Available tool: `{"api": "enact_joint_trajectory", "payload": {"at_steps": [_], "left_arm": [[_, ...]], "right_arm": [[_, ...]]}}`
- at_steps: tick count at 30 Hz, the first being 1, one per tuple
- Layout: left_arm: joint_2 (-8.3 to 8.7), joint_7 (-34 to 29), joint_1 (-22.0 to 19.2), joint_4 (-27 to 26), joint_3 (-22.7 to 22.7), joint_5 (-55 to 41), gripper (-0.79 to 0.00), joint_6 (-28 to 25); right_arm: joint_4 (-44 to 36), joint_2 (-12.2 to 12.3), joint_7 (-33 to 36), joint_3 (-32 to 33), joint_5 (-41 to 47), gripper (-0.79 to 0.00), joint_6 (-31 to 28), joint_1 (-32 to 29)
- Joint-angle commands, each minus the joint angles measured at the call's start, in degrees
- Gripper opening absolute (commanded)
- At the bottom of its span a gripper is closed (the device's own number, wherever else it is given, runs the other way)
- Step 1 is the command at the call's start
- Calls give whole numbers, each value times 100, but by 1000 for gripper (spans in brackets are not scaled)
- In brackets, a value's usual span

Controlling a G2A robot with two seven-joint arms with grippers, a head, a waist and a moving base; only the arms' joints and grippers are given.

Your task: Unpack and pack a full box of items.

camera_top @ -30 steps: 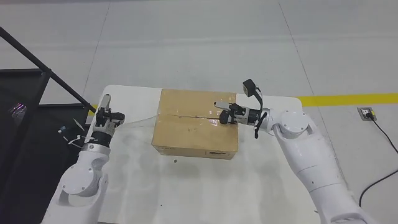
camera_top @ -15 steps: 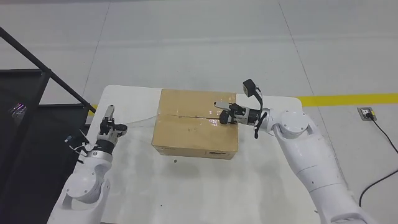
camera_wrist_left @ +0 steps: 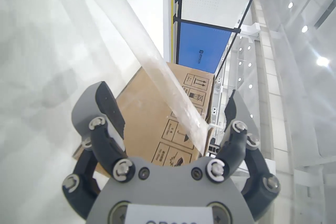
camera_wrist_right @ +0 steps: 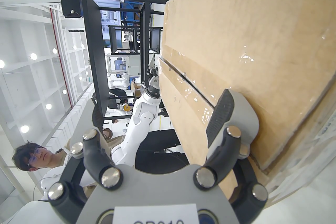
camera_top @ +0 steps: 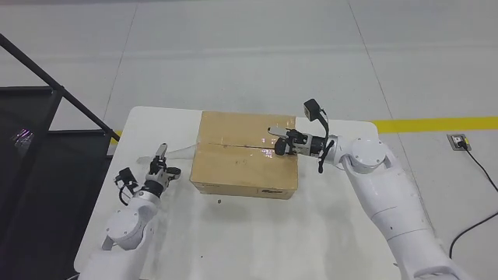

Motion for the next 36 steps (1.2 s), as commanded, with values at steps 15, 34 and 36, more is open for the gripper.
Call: {"api": "enact_joint_trajectory", "payload": {"at_steps": [15, 34, 36], "left_arm": [[-175, 236, -704, 573, 14, -429, 0, -1102], [-162, 1139, 110, -1551, -161, 1040, 0, -1200], [-173, 1180, 131, -1654, -105, 1186, 0, -1183]], "right_arm": [[0, 0, 0, 0, 0, 0, 0, 0], [0, 0, 0, 0, 0, 0, 0, 0], [0, 0, 0, 0, 0, 0, 0, 0]]}}
